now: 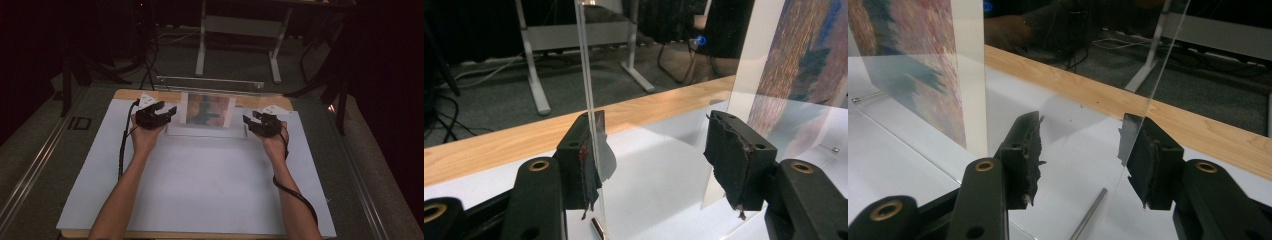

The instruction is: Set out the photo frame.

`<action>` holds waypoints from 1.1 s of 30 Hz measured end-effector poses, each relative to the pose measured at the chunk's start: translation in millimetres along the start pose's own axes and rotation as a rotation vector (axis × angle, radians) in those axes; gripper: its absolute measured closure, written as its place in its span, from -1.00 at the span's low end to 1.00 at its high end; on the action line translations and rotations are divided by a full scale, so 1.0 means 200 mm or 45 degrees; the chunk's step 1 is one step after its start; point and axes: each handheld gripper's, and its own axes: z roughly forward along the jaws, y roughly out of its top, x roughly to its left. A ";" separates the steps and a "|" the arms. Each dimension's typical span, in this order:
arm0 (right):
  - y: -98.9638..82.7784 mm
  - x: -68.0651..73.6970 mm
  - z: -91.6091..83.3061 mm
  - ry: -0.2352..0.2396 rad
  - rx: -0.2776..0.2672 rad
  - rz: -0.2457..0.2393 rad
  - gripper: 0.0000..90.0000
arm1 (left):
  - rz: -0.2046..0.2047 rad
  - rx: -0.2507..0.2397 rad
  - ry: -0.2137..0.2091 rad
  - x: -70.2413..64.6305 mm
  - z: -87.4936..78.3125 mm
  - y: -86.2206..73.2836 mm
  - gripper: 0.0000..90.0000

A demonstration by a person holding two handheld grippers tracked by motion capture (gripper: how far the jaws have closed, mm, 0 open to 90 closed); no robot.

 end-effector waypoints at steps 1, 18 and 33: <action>0.00 0.00 0.00 -0.002 0.003 0.000 0.12 | -0.003 0.001 -0.001 0.00 0.00 0.00 -0.06; -0.01 0.06 -0.08 -0.024 0.007 0.051 0.08 | -0.062 0.006 0.003 -0.06 -0.08 -0.01 -0.06; -0.06 0.15 -0.24 -0.022 0.008 0.040 0.06 | -0.084 0.010 -0.015 -0.17 -0.23 -0.07 -0.06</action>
